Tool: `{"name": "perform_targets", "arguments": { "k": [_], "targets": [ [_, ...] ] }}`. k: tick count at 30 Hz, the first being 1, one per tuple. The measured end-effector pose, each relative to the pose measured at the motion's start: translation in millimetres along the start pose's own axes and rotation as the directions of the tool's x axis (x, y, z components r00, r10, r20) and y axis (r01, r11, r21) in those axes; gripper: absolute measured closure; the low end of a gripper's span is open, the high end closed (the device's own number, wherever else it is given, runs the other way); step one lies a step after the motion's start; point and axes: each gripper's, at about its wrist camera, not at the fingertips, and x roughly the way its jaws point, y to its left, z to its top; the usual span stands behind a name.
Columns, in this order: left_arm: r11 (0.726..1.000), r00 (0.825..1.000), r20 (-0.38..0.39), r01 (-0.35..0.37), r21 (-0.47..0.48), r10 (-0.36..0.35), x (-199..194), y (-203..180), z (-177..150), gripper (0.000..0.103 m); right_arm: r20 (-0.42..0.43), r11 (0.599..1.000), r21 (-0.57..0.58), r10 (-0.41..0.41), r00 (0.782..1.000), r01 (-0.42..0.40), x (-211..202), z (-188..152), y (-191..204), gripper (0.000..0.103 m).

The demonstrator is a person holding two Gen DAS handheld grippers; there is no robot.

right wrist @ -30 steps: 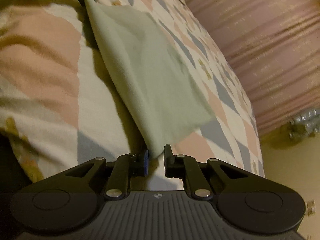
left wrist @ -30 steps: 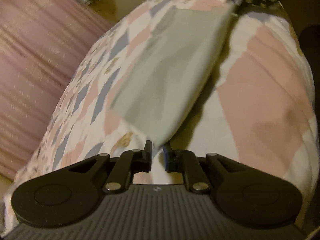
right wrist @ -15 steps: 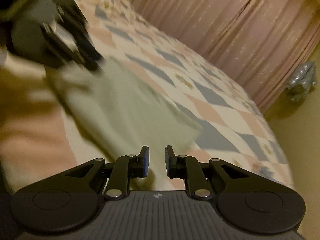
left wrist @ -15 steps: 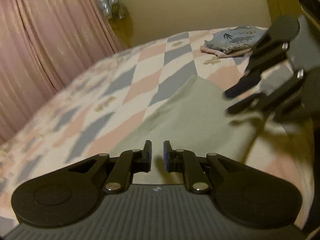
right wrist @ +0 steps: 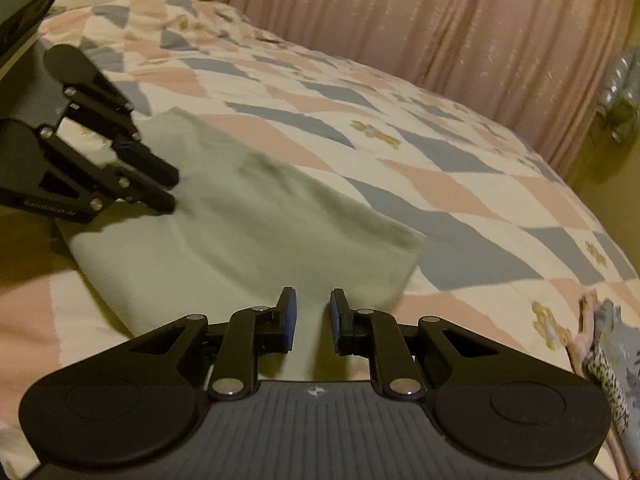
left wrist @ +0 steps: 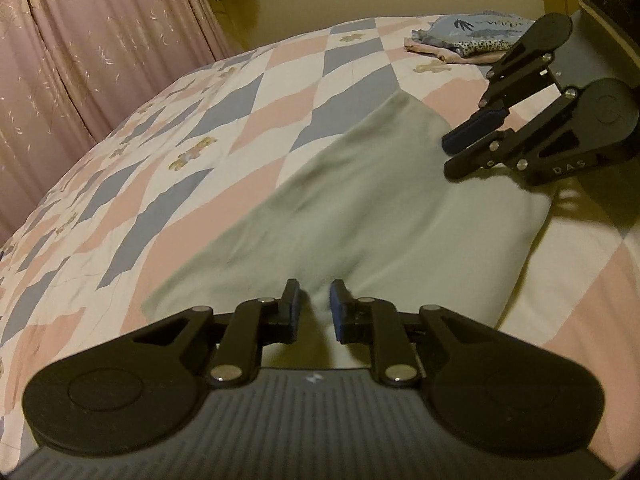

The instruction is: Fold clothes

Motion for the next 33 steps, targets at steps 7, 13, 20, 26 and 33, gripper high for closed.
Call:
{"name": "perform_targets", "arguments": {
  "k": [7, 13, 20, 26, 33],
  "targets": [
    [1.0, 1.0, -0.025, -0.014, 0.015, 0.014, -1.4, -4.0, 4.9, 0.087, -0.015, 0.999, 0.005, -0.036, 0.999, 0.036, -17.2, -0.2, -3.1, 0.087],
    [0.999, 0.999, -0.035, -0.025, 0.037, 0.027, -5.5, -7.6, 6.0, 0.087, -0.029, 0.998, 0.009, -0.066, 0.997, 0.066, -32.0, -0.3, -5.7, 0.085],
    [0.983, 0.994, -0.009, -0.103, 0.149, 0.105, -51.6, -17.0, -10.6, 0.072, -0.023, 0.99, -0.136, -0.04, 0.999, 0.037, -59.4, -4.5, 19.6, 0.066],
    [0.941, 0.994, -0.019, -0.094, 0.324, 0.106, -78.8, -51.0, -47.7, 0.071, -0.064, 0.941, -0.337, -0.003, 0.998, -0.018, -57.6, -8.6, 53.6, 0.056],
    [0.907, 0.999, 0.008, -0.046, 0.418, 0.047, -73.4, -80.9, -43.7, 0.073, -0.081, 0.854, -0.521, -0.031, 0.996, -0.016, -25.4, -6.1, 86.3, 0.056]
  ]
}}
